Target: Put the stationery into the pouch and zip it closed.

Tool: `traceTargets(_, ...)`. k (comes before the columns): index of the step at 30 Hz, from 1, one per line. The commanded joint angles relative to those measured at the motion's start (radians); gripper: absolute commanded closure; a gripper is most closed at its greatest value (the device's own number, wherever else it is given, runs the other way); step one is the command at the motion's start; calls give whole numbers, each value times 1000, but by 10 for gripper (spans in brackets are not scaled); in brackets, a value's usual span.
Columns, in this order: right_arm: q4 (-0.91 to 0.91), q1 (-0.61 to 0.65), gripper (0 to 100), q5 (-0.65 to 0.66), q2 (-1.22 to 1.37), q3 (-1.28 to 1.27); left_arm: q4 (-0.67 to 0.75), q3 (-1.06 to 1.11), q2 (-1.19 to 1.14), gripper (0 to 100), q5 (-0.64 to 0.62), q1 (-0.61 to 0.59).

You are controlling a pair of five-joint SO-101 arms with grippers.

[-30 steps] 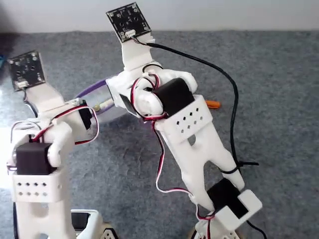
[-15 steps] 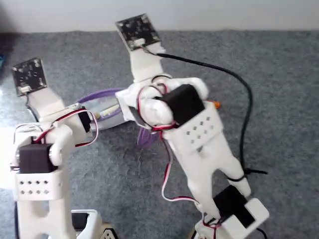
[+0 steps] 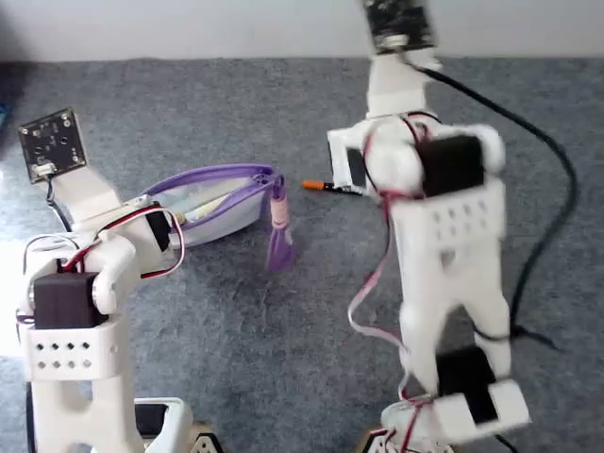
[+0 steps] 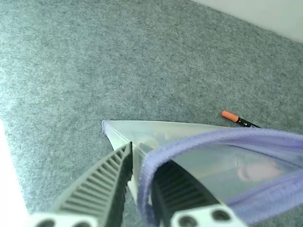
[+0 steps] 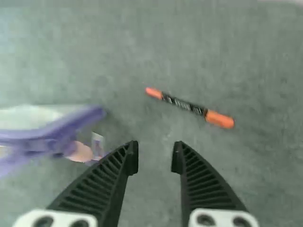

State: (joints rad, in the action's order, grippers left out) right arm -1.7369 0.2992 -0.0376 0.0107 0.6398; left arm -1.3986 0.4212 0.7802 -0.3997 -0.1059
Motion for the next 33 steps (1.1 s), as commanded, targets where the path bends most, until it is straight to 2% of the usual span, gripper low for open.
traceTargets(1,-27,-47,775,126,110,23,29,-2,35,987,-11,-8)
traceTargets(6,-5,-67,685,278,295,23,-2,-2,38,987,-11,-6)
traceTargets(11,150,-107,684,497,475,23,-3,-2,35,987,-11,-8)
traceTargets(16,283,-104,684,620,619,23,-2,-2,34,987,-11,-3)
traceTargets(33,562,-45,685,704,852,25,2,45,35,987,-11,-3)
